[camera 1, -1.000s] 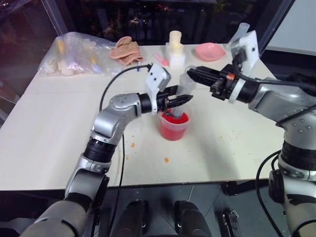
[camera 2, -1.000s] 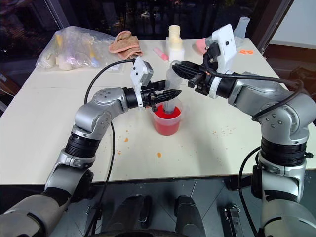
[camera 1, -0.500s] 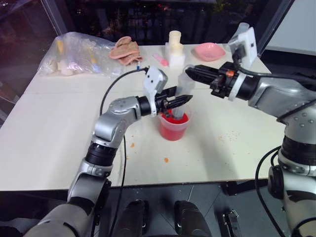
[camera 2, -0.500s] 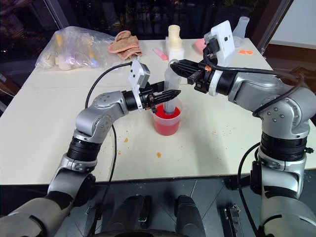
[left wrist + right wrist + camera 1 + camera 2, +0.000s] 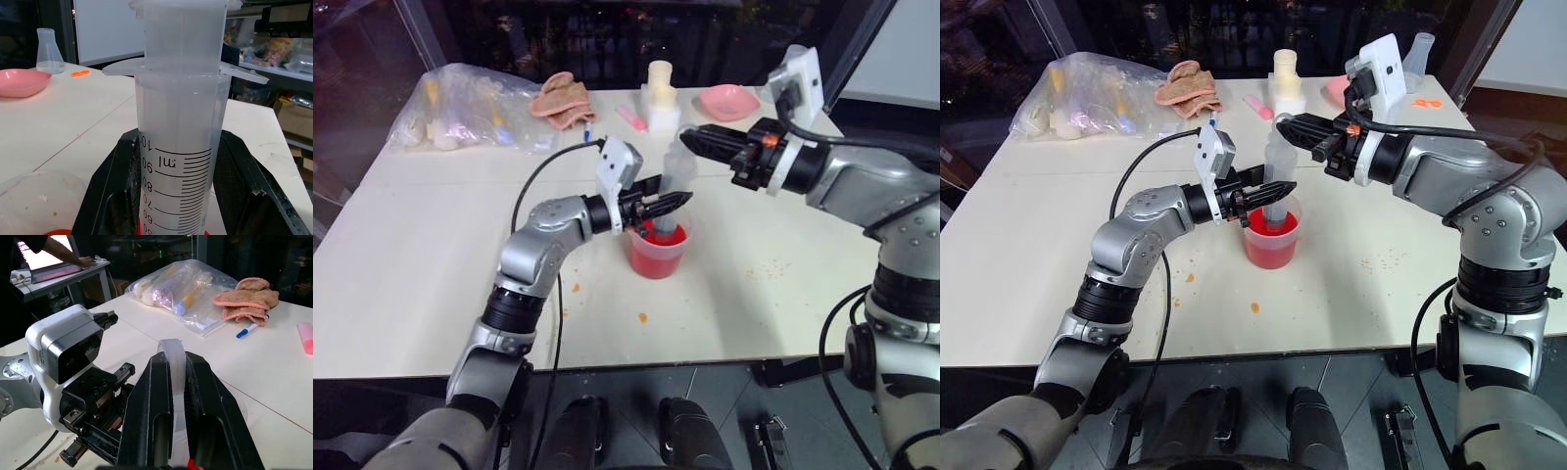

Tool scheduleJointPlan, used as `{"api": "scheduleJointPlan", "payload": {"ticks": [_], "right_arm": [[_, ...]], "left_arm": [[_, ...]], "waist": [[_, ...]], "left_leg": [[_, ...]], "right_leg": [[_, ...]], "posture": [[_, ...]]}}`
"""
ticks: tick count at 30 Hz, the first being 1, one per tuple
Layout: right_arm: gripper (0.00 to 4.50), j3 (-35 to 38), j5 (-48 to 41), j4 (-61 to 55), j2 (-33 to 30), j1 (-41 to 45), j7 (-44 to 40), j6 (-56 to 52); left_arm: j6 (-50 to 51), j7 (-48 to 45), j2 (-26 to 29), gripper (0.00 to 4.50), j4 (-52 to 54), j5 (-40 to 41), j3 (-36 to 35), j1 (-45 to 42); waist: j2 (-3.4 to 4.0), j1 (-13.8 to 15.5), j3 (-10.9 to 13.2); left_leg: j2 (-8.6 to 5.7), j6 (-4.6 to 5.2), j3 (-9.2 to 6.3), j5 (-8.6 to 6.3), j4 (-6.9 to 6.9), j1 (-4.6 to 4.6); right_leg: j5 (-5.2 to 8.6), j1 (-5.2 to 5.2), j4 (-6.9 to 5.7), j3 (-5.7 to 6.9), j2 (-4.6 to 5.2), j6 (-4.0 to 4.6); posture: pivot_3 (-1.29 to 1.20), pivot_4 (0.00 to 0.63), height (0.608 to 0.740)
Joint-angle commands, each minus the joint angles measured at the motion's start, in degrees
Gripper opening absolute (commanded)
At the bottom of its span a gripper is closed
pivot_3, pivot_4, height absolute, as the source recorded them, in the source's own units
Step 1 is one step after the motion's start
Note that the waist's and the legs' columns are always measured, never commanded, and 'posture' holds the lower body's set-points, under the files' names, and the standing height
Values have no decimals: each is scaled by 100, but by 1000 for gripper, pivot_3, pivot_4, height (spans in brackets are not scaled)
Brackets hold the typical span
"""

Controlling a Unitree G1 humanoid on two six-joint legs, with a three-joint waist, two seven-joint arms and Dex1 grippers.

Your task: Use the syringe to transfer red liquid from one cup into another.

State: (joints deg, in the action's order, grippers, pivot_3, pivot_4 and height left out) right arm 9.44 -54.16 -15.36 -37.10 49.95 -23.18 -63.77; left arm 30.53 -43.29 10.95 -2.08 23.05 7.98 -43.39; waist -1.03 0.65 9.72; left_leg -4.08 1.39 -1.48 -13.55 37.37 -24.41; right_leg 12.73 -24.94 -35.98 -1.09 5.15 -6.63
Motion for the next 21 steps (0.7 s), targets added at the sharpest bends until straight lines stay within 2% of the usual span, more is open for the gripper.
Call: {"api": "scheduleJointPlan", "payload": {"ticks": [1, 12, 16, 19, 21], "right_arm": [[42, 380, -18, -136, -61, 373, 25, 264], [42, 361, -44, -206, -54, 285, -2, 251], [42, 372, -106, -267, -47, 200, -19, 207], [1178, 368, -131, -341, -55, 97, -32, 179], [2173, 374, -117, -361, -59, 76, 13, 153]], "left_arm": [[95, -31, -14, 1476, 92, -37, 157, 153], [46, -37, 13, 1476, 146, -34, 69, -9], [178, 57, 32, 1476, 279, 161, -194, -241], [271, 117, 31, 1476, 343, 247, -317, -352], [299, 132, 39, 1476, 372, 275, -323, -372]], "waist": [[0, 0, 0], [0, 0, 0], [1, 0, 0], [1, 2, 0], [1, 1, 1]], "left_leg": [[0, 0, 0, 0, 0, 0], [0, 0, 0, 0, -3, -1], [0, 0, 0, 0, -4, -2], [0, 1, 0, 0, -4, -4], [0, 2, -1, -1, -5, -4]], "right_leg": [[0, 0, 0, 0, 0, 0], [0, 0, 5, 0, 0, 0], [0, -2, 6, 0, 1, 0], [0, -2, 7, 0, 1, 0], [0, -2, 8, 1, 1, 0]], "posture": [[0, 150, 740], [0, 150, 740], [0, 150, 740], [0, 150, 740], [0, 150, 740]]}}
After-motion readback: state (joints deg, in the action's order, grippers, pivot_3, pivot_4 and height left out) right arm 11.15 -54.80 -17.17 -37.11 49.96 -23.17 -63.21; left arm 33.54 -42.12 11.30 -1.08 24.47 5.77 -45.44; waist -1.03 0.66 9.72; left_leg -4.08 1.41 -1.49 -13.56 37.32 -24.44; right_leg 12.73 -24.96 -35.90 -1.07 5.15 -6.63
